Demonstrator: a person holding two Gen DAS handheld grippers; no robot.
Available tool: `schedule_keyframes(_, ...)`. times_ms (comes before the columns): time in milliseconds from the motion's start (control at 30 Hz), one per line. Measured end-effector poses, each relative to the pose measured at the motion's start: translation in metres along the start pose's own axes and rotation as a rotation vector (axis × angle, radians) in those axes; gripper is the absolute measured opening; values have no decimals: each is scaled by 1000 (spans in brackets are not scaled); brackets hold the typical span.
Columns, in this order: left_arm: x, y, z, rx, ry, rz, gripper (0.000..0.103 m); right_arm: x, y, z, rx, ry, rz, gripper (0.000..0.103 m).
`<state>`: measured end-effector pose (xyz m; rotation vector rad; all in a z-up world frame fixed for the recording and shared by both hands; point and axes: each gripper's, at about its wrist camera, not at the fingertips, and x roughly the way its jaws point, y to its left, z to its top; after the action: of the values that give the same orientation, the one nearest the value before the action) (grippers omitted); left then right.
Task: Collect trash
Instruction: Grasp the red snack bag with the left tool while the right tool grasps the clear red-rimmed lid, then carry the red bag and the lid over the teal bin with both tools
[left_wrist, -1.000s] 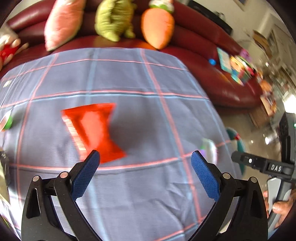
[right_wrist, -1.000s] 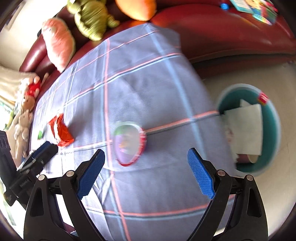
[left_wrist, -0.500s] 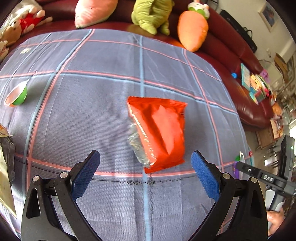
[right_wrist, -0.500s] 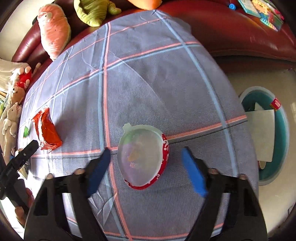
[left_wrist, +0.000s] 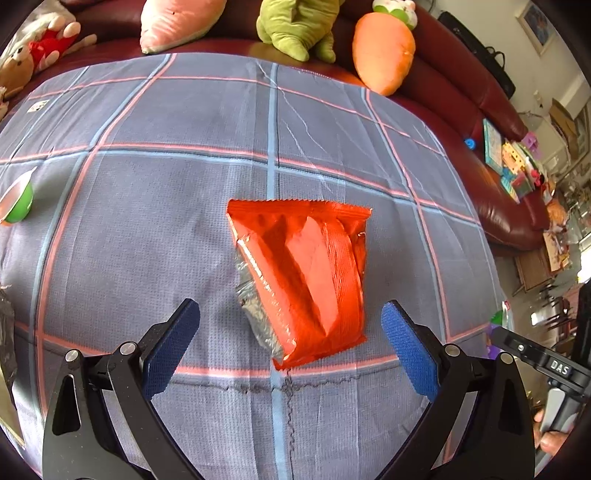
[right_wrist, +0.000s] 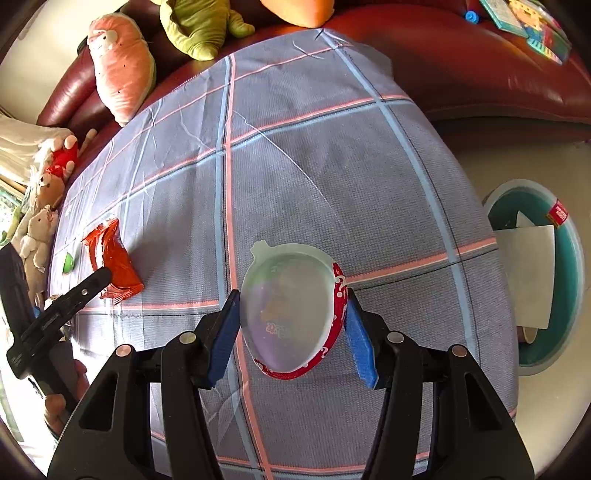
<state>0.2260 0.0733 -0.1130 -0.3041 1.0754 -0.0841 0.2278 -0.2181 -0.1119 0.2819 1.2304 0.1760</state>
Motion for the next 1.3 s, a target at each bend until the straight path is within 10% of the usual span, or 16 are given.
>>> schedule_keyframes(233,7,-5,5,7,-15,16,97,-6,-9,-1,20,-17,-4,52)
schedule_keyframes(433,0,-17,2,68,-42,32,38,-9,-12,-6,20,-26,29,52)
schedule_keyframes(1300,-38,-169,-32,332,-28,-113,35,-101,-107,-40,168,-221,95,52)
